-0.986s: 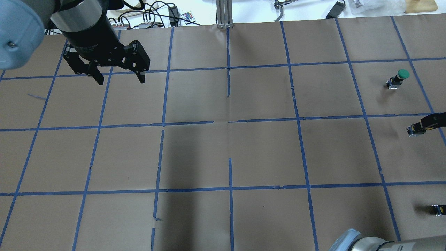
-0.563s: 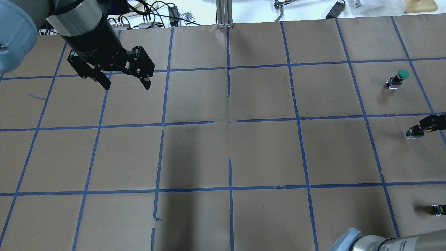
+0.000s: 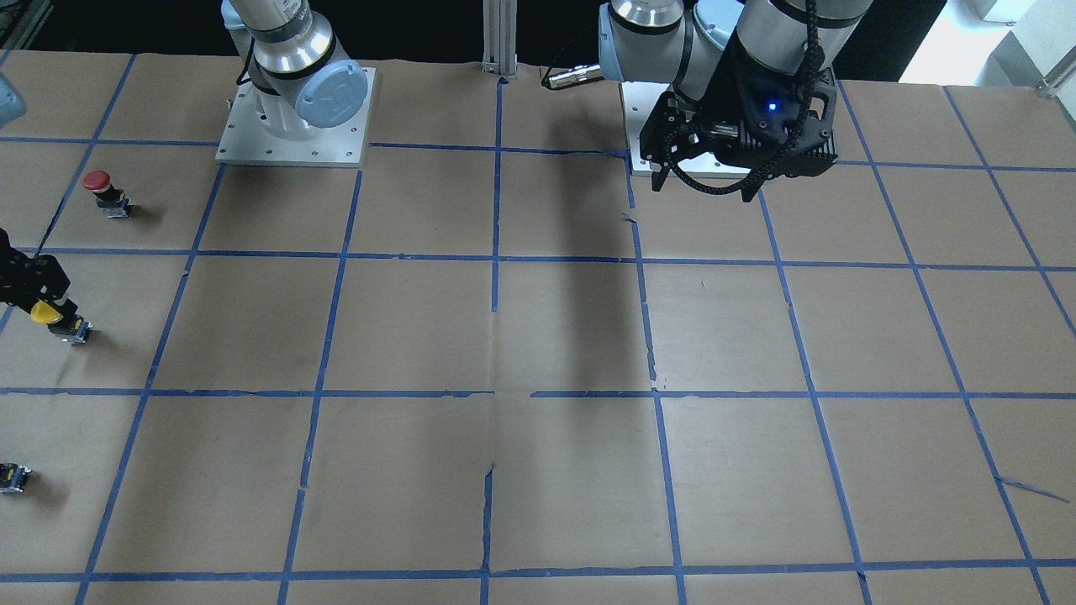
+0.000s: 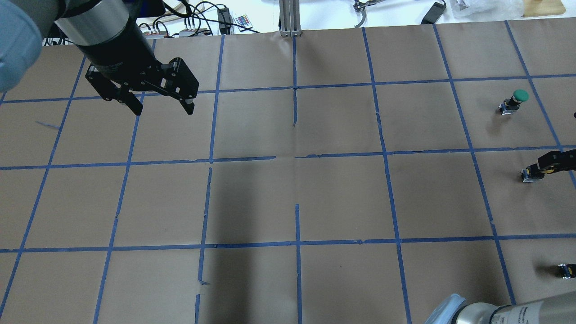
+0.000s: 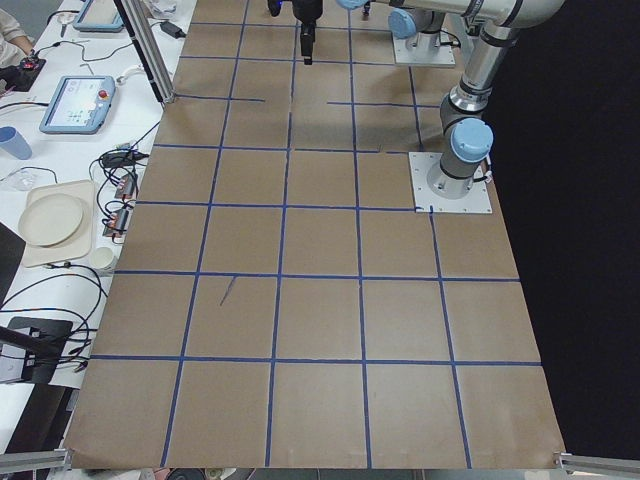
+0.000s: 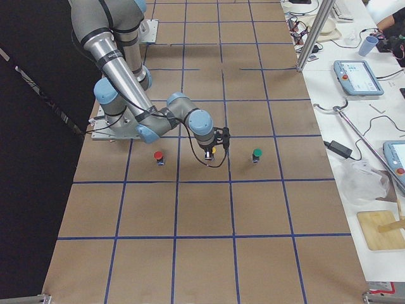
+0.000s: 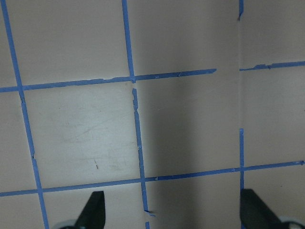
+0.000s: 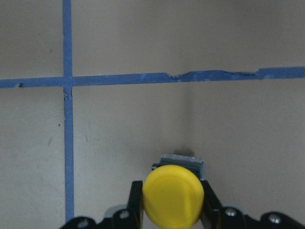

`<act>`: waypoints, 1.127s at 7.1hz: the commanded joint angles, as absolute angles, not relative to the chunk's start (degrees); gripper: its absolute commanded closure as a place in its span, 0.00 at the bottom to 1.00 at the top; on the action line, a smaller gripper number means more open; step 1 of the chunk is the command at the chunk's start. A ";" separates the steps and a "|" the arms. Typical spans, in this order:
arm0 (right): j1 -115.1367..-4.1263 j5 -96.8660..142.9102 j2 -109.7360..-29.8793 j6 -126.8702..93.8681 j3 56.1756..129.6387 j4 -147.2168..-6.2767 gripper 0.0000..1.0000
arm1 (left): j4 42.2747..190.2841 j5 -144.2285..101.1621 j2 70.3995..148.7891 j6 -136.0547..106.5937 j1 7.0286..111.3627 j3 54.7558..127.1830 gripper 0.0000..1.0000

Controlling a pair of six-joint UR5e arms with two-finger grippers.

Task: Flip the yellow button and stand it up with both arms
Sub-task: 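Lower the button upright onto the table with the right gripper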

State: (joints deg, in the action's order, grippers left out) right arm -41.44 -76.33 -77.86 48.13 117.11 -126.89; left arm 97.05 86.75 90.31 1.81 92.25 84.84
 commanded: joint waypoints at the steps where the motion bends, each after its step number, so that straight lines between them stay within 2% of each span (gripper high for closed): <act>1: -41.48 -76.81 -77.78 48.16 117.16 -126.91 0.66 | 97.03 86.75 90.35 1.76 92.29 84.90 0.01; 3: -41.48 -76.99 -77.78 48.08 117.16 -127.09 0.24 | 97.03 86.75 90.44 1.76 92.20 84.73 0.01; 7: -41.57 -80.22 -79.70 47.46 115.76 -125.34 0.01 | 96.94 86.84 90.62 1.76 92.11 84.02 0.01; 8: -42.27 -84.51 -83.11 47.03 113.49 -121.76 0.00 | 96.94 87.01 90.62 1.76 92.02 83.94 0.01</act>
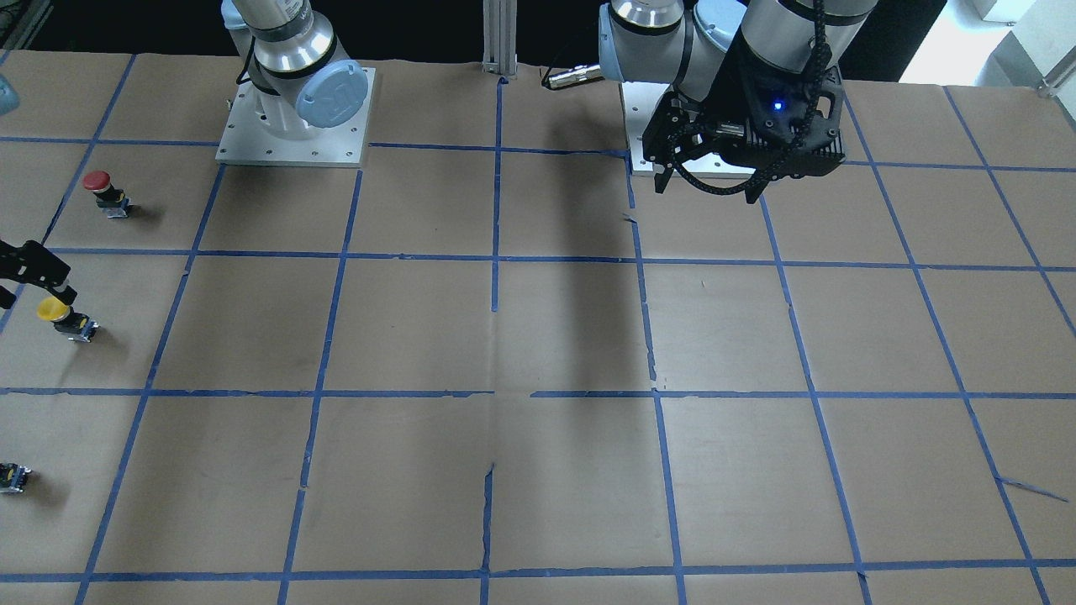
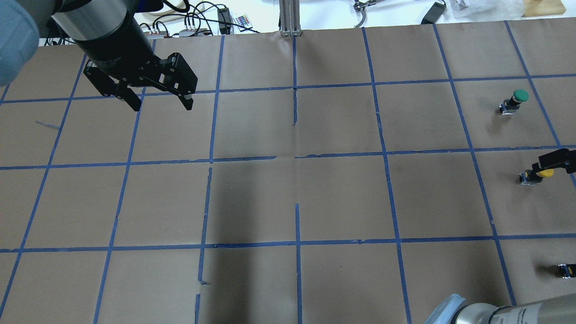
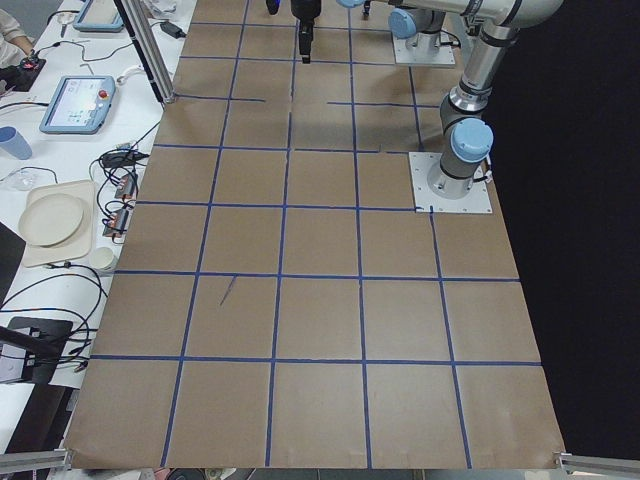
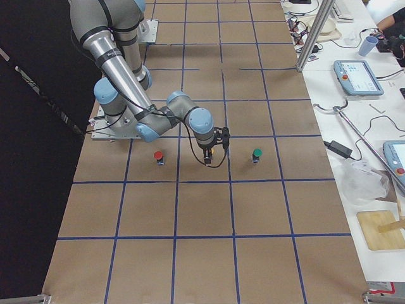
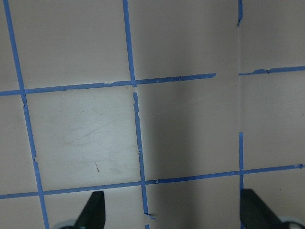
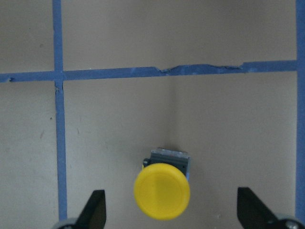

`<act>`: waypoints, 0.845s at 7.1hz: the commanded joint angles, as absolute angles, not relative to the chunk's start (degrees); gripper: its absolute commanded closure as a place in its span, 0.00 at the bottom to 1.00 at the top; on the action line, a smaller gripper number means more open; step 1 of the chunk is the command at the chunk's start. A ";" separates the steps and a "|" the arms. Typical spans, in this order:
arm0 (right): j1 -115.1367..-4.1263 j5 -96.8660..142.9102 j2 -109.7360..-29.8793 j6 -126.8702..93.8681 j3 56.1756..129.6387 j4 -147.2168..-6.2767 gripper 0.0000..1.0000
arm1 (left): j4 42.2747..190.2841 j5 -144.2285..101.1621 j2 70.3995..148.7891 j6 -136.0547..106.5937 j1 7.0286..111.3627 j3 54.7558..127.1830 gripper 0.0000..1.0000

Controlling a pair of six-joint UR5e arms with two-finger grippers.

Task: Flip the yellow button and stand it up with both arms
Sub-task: 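Open the right gripper and raise it away from the standing button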

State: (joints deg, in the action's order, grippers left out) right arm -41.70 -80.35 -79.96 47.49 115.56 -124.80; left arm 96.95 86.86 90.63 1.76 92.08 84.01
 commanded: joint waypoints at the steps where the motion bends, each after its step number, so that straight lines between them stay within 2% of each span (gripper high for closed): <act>1: -43.49 -84.03 -86.62 43.37 110.33 -111.46 0.00 | 96.94 86.92 90.62 1.76 91.93 83.85 0.01; 4: -61.28 -88.94 -97.35 26.09 102.67 -96.39 0.00 | 97.03 86.84 90.44 1.85 90.45 83.24 0.01; 6: -74.11 -88.16 -101.15 14.14 102.57 -93.52 0.00 | 97.56 86.84 90.27 1.85 90.00 83.15 0.00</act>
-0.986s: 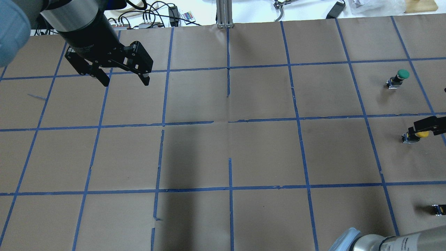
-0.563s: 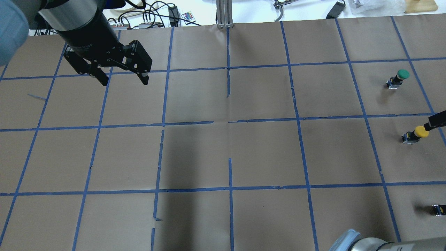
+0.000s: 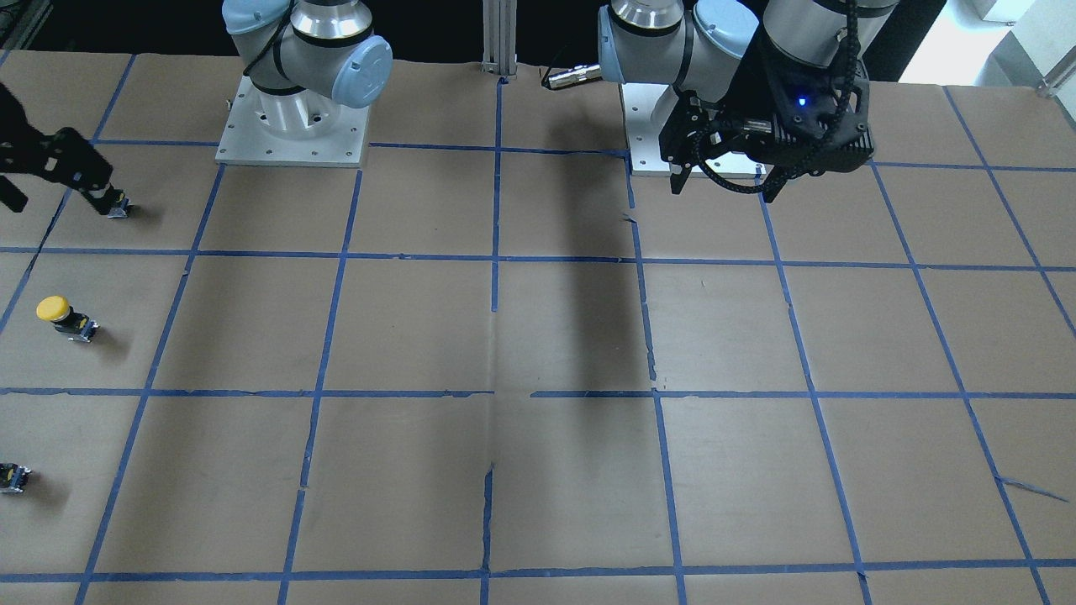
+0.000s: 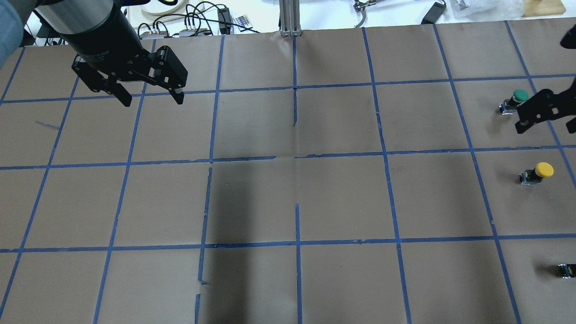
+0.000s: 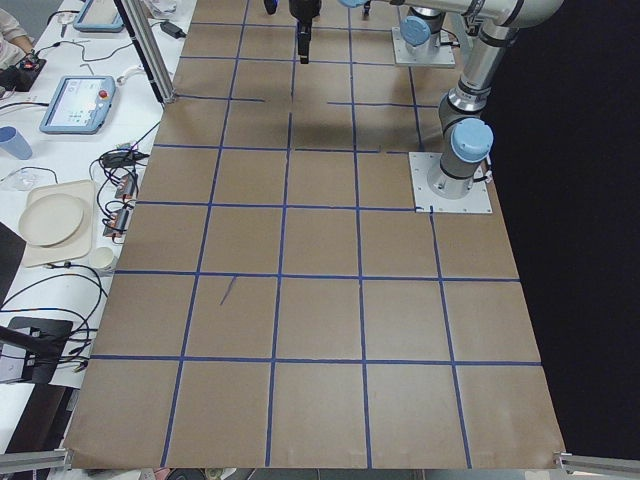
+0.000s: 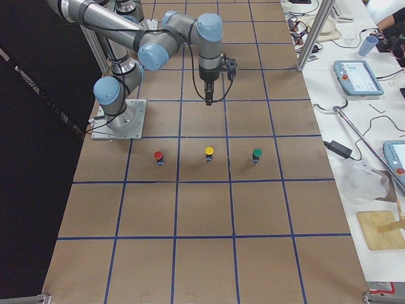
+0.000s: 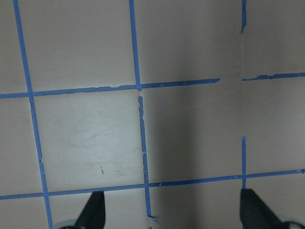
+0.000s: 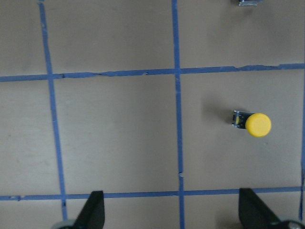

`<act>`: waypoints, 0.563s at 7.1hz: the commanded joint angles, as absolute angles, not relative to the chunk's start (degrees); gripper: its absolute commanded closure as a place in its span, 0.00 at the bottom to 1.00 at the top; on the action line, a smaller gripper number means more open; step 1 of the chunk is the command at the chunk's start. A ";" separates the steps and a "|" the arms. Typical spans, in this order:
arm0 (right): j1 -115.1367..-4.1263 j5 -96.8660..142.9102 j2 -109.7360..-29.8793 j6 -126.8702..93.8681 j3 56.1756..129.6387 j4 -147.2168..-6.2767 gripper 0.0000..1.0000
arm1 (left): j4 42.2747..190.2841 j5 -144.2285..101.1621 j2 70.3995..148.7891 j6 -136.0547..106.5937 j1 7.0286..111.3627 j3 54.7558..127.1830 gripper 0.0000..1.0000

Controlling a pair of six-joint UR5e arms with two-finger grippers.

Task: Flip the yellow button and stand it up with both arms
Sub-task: 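Open the right gripper and raise it away from the standing button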

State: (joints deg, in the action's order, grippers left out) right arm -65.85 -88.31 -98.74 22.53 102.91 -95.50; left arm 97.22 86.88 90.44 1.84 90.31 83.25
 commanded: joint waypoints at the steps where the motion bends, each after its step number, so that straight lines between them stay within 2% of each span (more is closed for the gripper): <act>1: -80.97 -88.94 -101.95 6.93 101.87 -89.86 0.00 | 97.56 86.92 90.35 1.85 90.09 83.23 0.01; 2: -85.47 -89.03 -102.30 2.33 100.65 -88.00 0.00 | 98.17 87.27 90.53 1.76 90.09 83.15 0.00; 4: -87.45 -88.77 -102.22 1.94 100.72 -85.87 0.00 | 99.91 87.36 91.75 1.76 90.26 80.35 0.00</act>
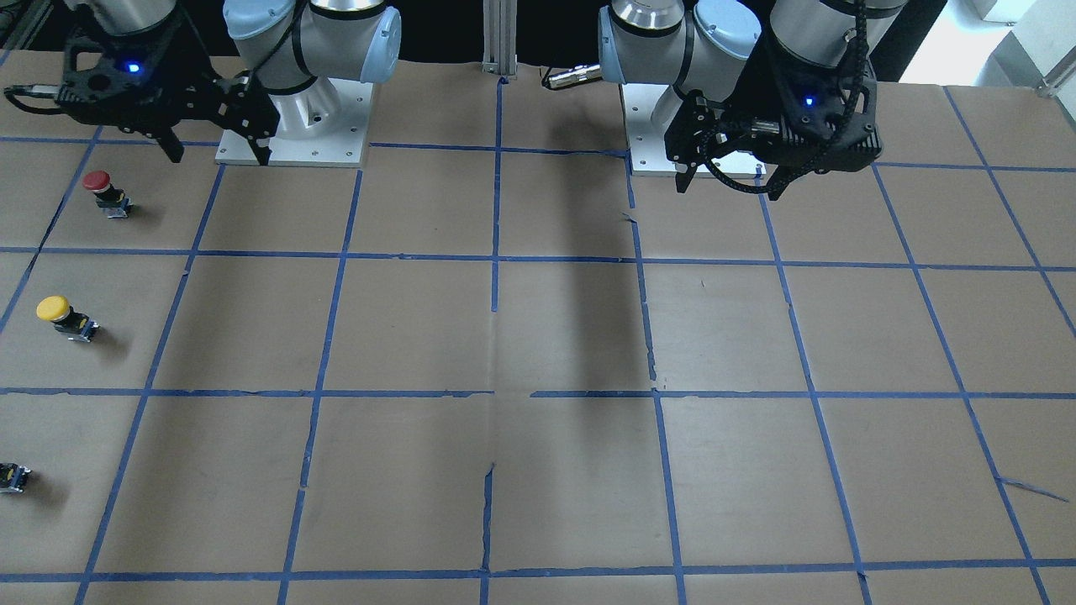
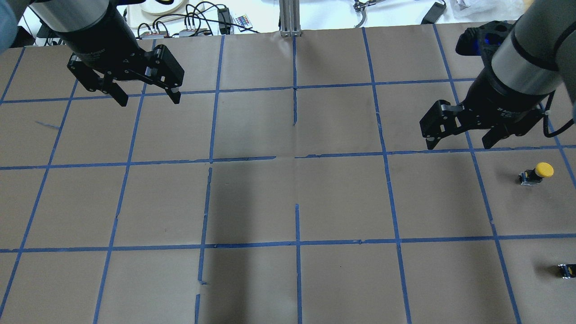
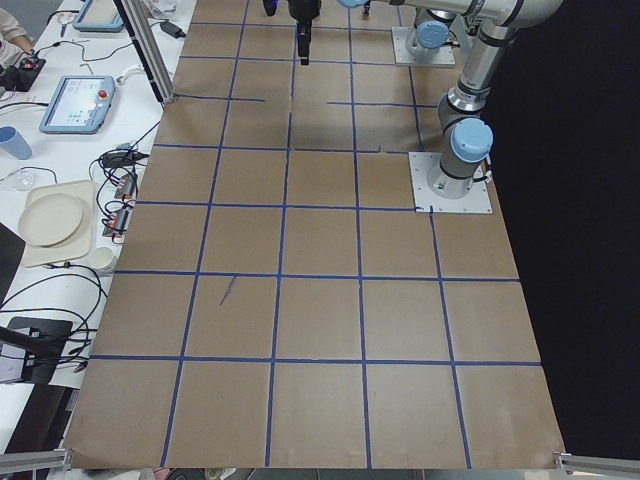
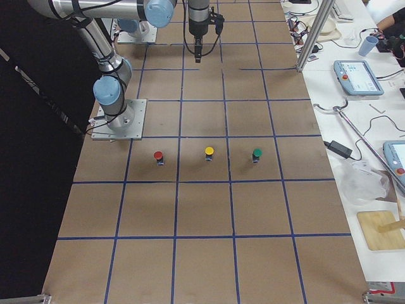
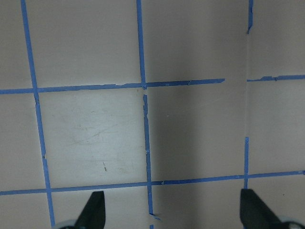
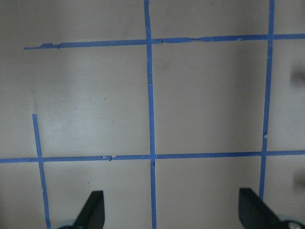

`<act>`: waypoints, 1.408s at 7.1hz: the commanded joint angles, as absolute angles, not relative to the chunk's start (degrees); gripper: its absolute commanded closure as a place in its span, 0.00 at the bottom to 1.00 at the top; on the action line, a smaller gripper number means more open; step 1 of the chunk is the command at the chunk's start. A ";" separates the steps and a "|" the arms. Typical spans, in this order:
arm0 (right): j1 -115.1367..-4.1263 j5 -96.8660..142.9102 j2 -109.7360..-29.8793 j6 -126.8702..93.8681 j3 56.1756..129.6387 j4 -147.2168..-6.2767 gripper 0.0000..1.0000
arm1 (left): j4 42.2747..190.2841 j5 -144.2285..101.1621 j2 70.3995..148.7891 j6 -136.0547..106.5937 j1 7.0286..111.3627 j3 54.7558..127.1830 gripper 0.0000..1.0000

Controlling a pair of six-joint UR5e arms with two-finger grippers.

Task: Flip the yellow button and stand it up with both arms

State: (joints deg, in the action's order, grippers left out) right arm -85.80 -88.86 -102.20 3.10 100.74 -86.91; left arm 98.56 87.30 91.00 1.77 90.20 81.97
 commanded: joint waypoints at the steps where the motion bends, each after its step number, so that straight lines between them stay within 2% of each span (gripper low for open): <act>1: -87.54 -88.42 -102.04 1.93 100.72 -86.04 0.00 | 100.28 87.36 91.84 1.76 90.26 79.98 0.00; 4: -87.54 -89.03 -98.80 1.85 97.14 -85.87 0.00 | 100.72 87.36 91.76 1.76 90.26 79.98 0.00; 10: -87.45 -88.33 -99.14 1.85 97.20 -85.34 0.00 | 100.99 87.45 91.32 1.76 90.52 80.59 0.00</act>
